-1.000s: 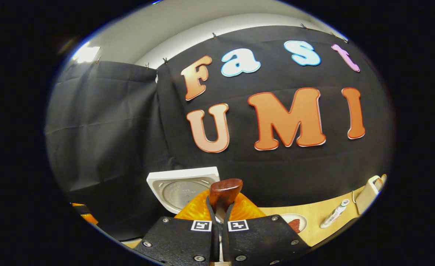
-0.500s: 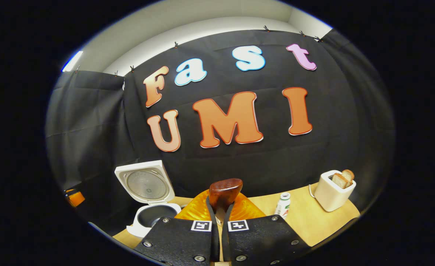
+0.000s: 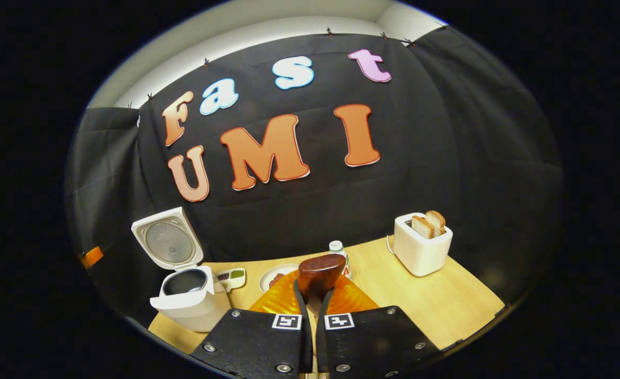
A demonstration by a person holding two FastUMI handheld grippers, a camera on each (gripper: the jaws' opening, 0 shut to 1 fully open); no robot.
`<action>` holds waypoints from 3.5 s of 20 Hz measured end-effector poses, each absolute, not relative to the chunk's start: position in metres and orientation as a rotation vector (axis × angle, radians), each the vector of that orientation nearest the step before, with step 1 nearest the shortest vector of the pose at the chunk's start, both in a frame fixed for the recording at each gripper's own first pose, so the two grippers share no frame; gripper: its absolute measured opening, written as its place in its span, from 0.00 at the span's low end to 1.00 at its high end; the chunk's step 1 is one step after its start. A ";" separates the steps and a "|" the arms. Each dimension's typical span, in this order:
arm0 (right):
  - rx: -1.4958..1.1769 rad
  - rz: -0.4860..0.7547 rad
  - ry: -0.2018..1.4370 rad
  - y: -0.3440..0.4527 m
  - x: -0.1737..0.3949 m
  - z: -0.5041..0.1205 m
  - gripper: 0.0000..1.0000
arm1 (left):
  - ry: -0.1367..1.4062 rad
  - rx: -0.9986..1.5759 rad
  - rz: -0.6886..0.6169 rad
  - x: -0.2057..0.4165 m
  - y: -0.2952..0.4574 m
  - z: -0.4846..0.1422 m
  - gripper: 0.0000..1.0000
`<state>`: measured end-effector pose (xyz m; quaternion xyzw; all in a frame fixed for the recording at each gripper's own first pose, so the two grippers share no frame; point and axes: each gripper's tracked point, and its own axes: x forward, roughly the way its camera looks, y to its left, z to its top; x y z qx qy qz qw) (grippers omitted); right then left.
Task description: Close the left gripper, press the button to open the rice cooker; take a wooden spoon from the chopstick holder with the right hand, scoop a spoonful of rice and pour it into the rice cooker, then put the wooden spoon back into the chopstick holder.
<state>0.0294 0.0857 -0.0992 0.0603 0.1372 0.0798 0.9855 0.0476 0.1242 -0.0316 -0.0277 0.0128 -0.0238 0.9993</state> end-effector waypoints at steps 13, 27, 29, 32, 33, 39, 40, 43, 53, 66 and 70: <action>0.319 0.083 0.456 0.039 0.011 -0.224 0.02 | 0.049 -0.009 -0.002 0.043 0.119 -0.043 1.00; 0.451 -0.004 0.514 0.005 0.005 -0.263 0.20 | 0.025 -0.022 -0.010 0.048 0.113 -0.018 1.00; 0.379 -0.020 0.511 -0.002 0.001 -0.263 0.28 | 0.007 -0.018 -0.026 0.053 0.105 -0.007 1.00; 0.325 -0.036 0.504 -0.011 -0.006 -0.247 0.87 | -0.009 0.011 -0.033 0.067 0.098 0.007 1.00; 0.302 -0.060 0.491 -0.019 -0.006 -0.241 0.94 | -0.015 0.018 -0.035 0.073 0.094 0.013 1.00; 0.266 -0.098 0.415 -0.035 -0.013 -0.195 0.95 | -0.094 0.021 -0.057 0.120 0.074 0.065 1.00; 0.270 -0.104 0.403 -0.036 -0.013 -0.189 0.95 | -0.113 0.025 -0.053 0.132 0.072 0.075 1.00; 0.294 -0.119 0.372 -0.038 -0.015 -0.170 0.95 | -0.119 0.020 -0.063 0.172 0.067 0.092 0.99; 0.262 -0.199 0.321 -0.047 -0.012 -0.144 0.95 | 0.004 0.002 -0.034 0.335 0.091 0.072 1.00; 0.227 -0.231 0.333 -0.035 0.002 -0.133 0.95 | 0.184 -0.020 -0.030 0.421 0.099 0.004 1.00; 0.223 -0.204 0.329 -0.027 0.009 -0.126 0.95 | 0.193 -0.023 -0.028 0.411 0.103 0.004 1.00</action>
